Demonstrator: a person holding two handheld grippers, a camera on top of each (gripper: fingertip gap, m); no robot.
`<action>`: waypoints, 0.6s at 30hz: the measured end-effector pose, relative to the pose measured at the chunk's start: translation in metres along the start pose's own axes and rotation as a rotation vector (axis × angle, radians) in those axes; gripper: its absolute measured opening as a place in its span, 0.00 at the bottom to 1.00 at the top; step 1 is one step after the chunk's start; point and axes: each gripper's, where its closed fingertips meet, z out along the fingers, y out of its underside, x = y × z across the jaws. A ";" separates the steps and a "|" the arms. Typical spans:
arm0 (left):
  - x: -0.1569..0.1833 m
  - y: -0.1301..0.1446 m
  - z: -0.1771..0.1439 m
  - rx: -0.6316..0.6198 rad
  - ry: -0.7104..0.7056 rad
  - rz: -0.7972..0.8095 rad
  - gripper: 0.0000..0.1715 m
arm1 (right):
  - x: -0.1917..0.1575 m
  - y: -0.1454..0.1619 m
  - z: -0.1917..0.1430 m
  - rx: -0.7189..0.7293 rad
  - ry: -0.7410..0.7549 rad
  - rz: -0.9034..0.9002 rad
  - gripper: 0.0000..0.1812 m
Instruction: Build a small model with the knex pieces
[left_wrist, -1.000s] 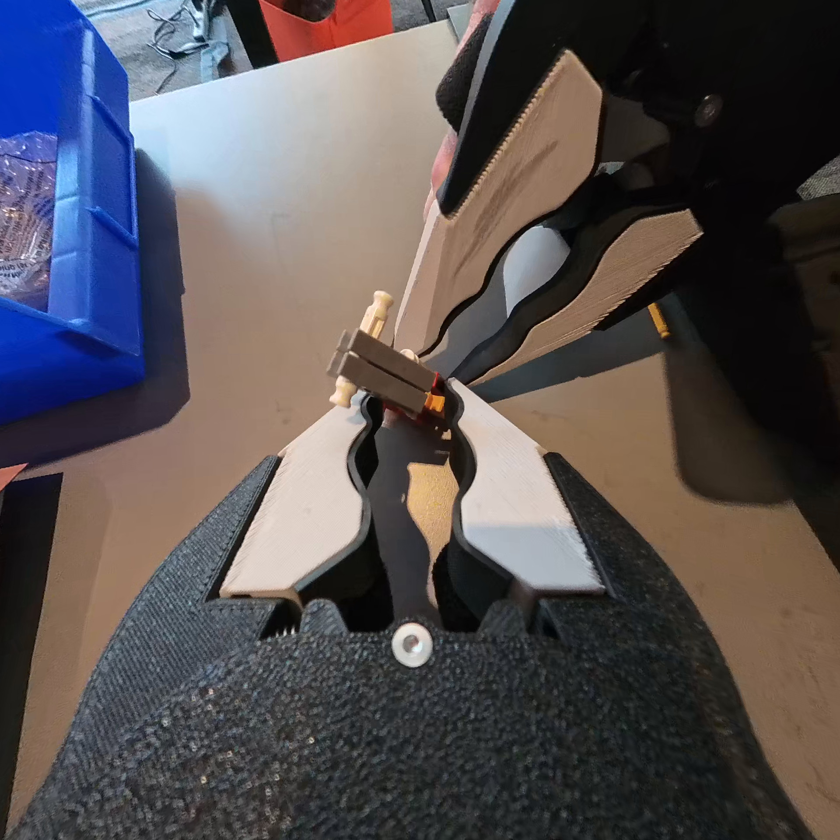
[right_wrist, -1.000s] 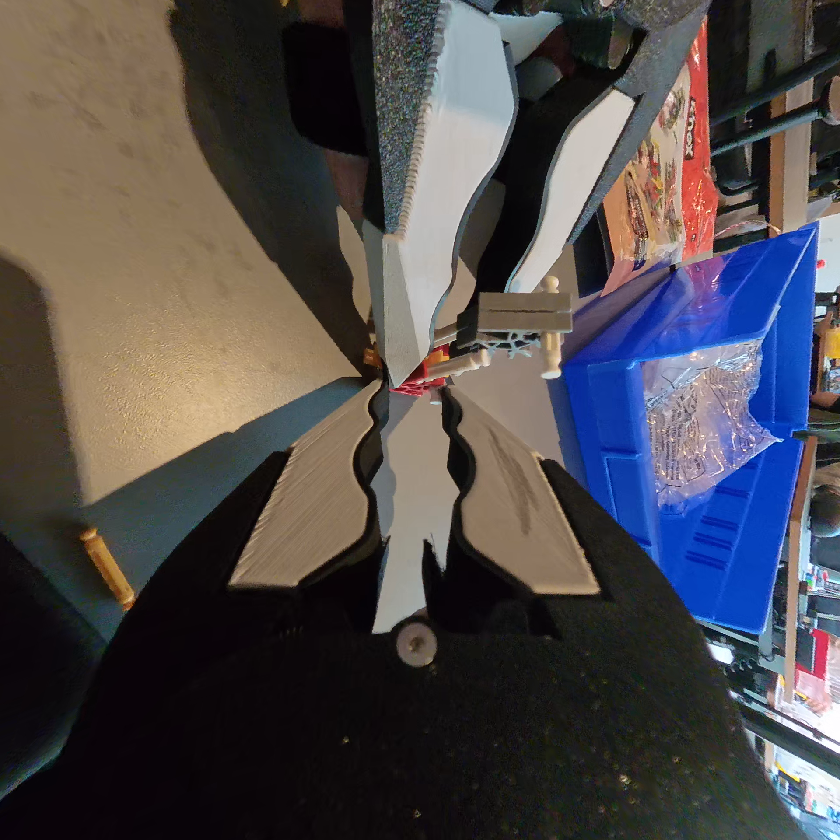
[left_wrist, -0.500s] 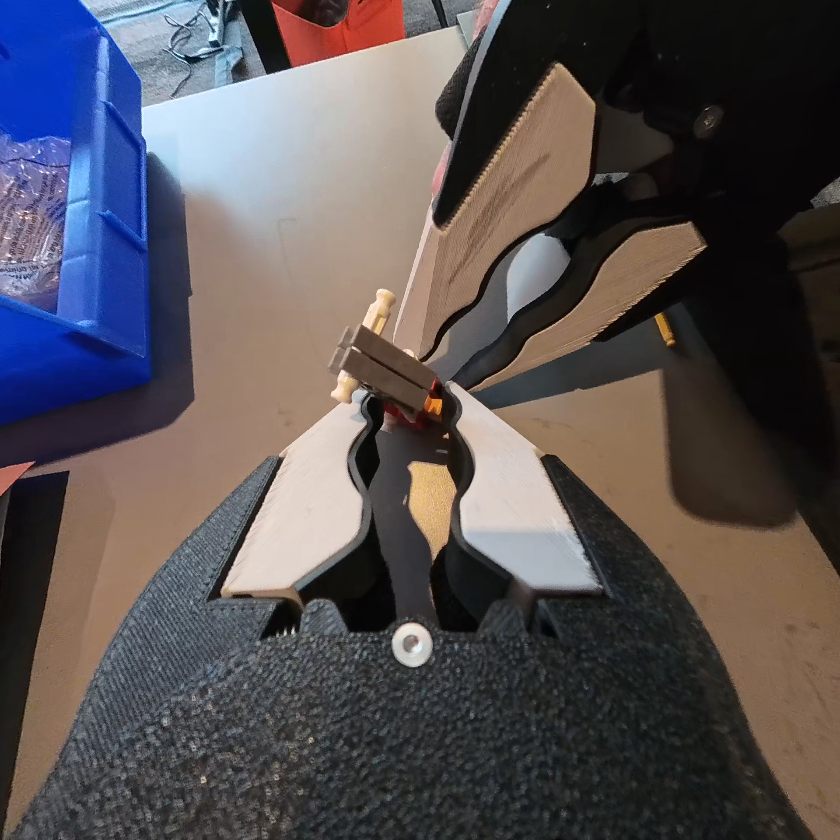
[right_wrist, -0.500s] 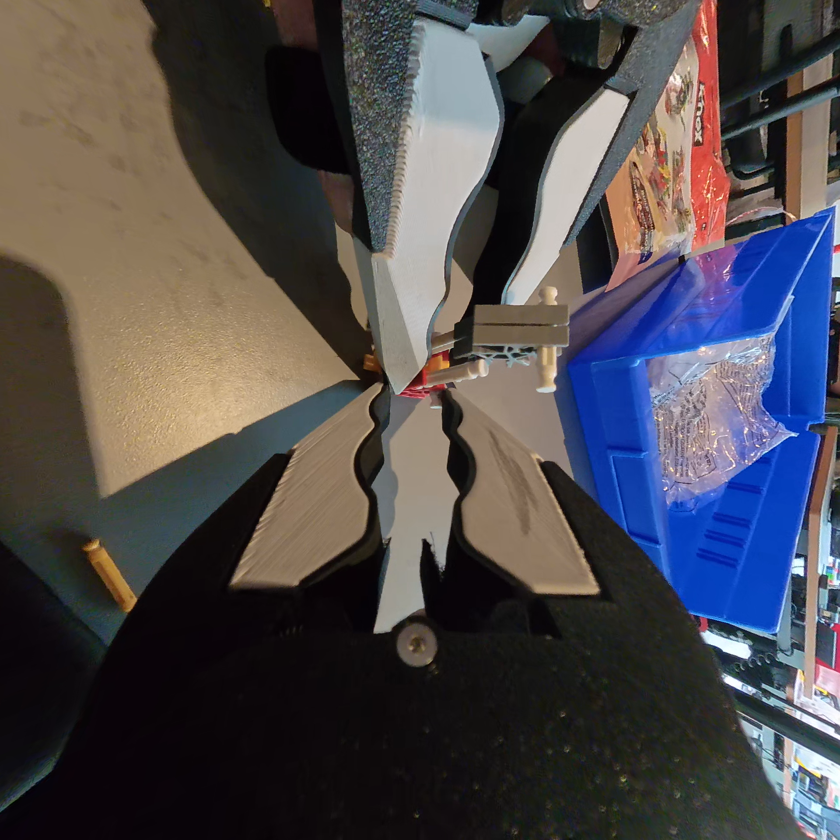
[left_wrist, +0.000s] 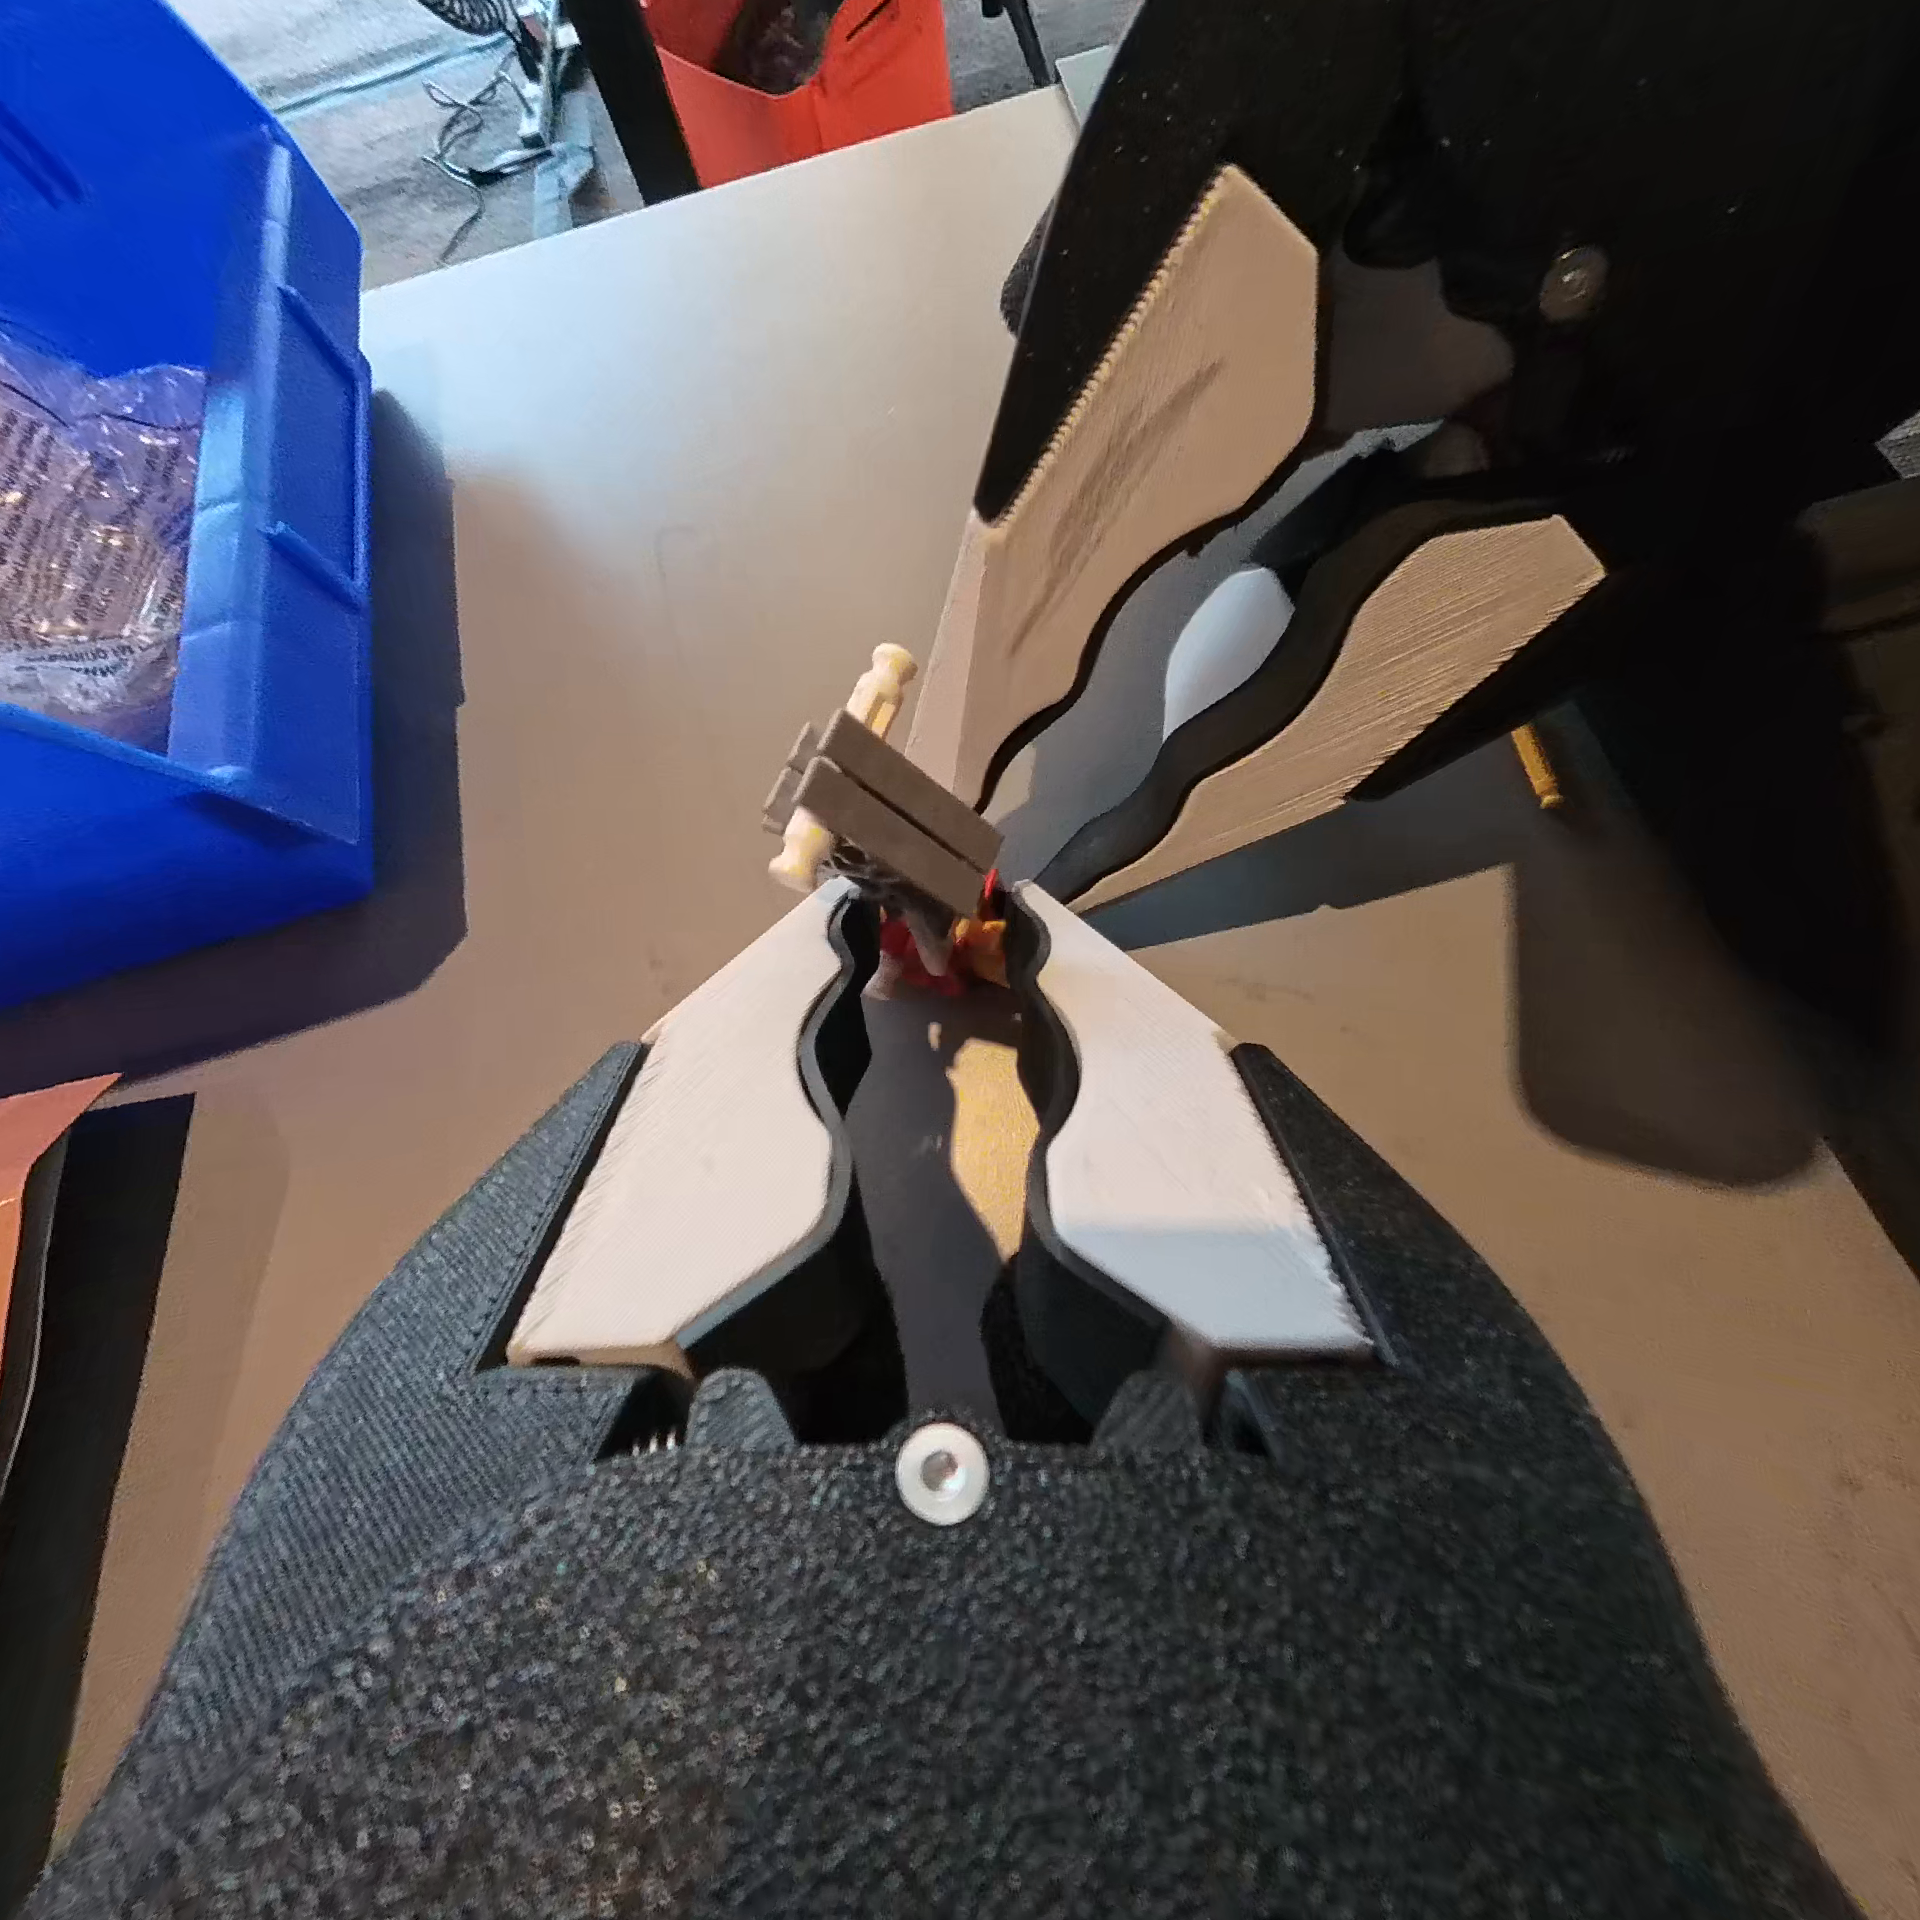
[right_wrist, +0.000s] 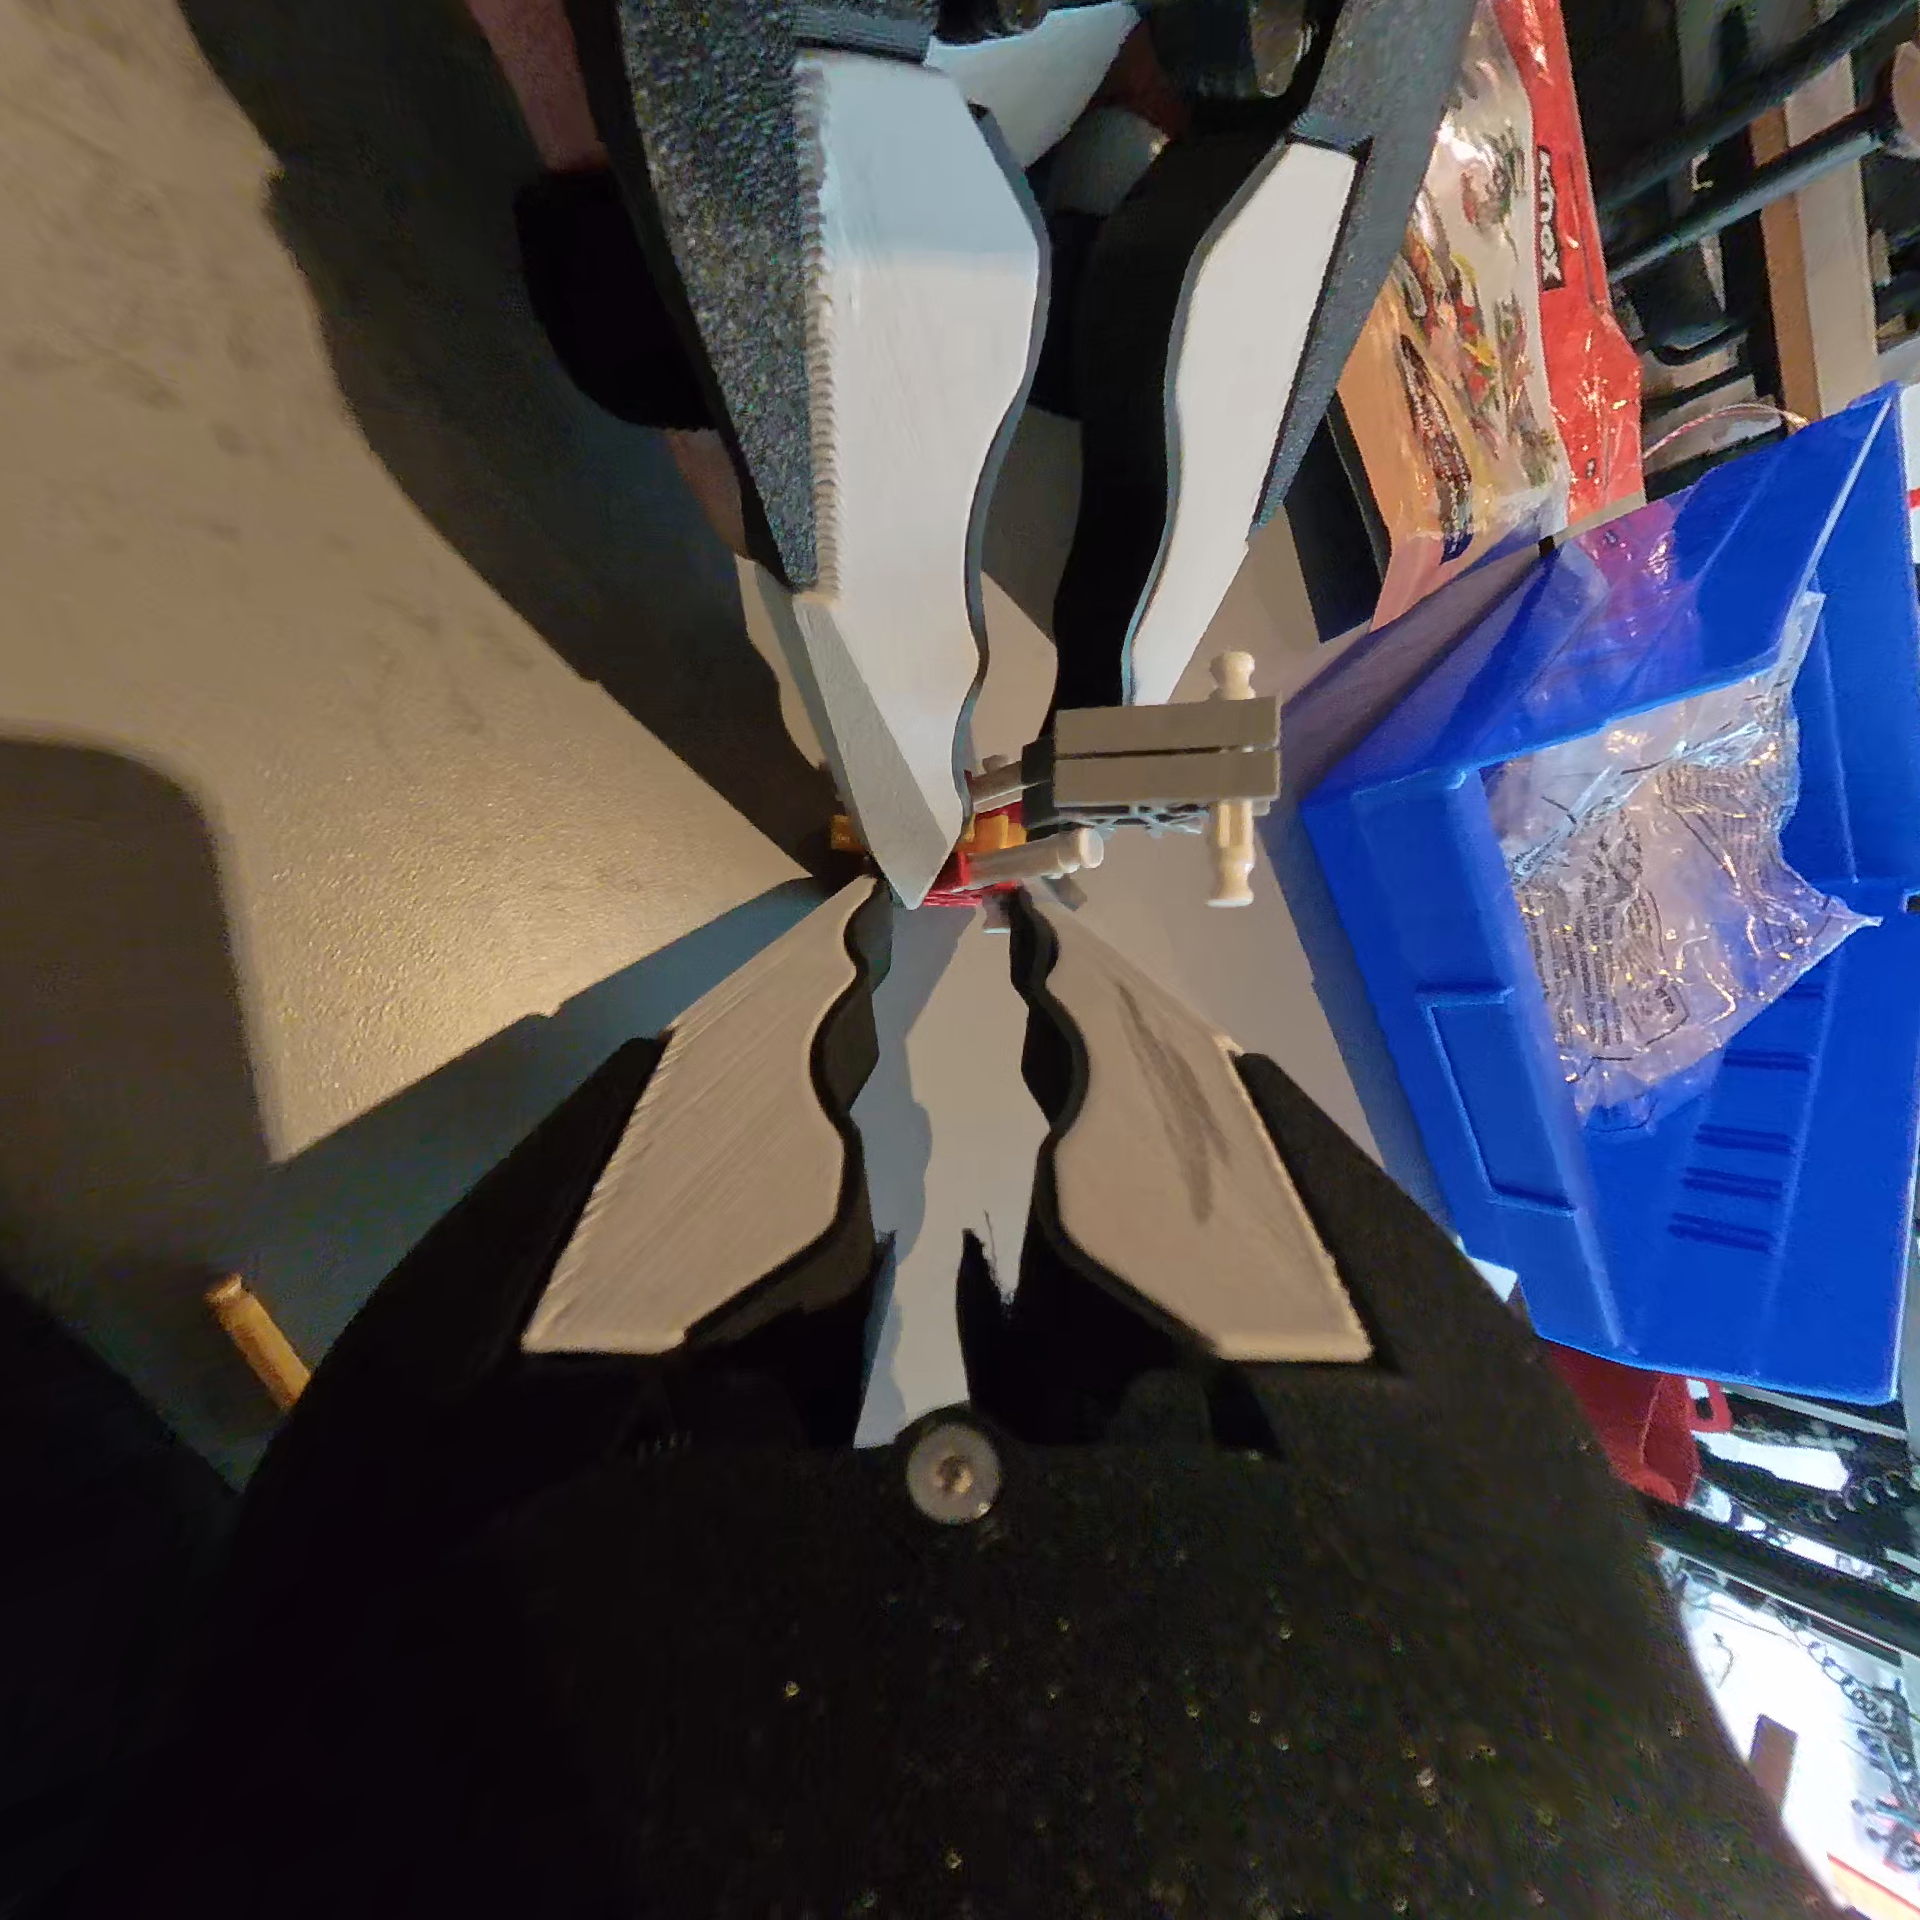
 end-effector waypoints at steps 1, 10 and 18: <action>0.000 -0.001 0.000 0.003 -0.003 0.008 0.10 | 0.000 0.000 0.000 -0.003 -0.003 0.002 0.10; -0.001 -0.001 0.001 0.001 -0.037 0.021 0.09 | 0.000 0.002 0.001 0.001 0.017 0.009 0.10; -0.006 0.004 -0.005 -0.037 -0.087 0.049 0.16 | 0.001 0.004 0.000 0.024 0.058 -0.021 0.11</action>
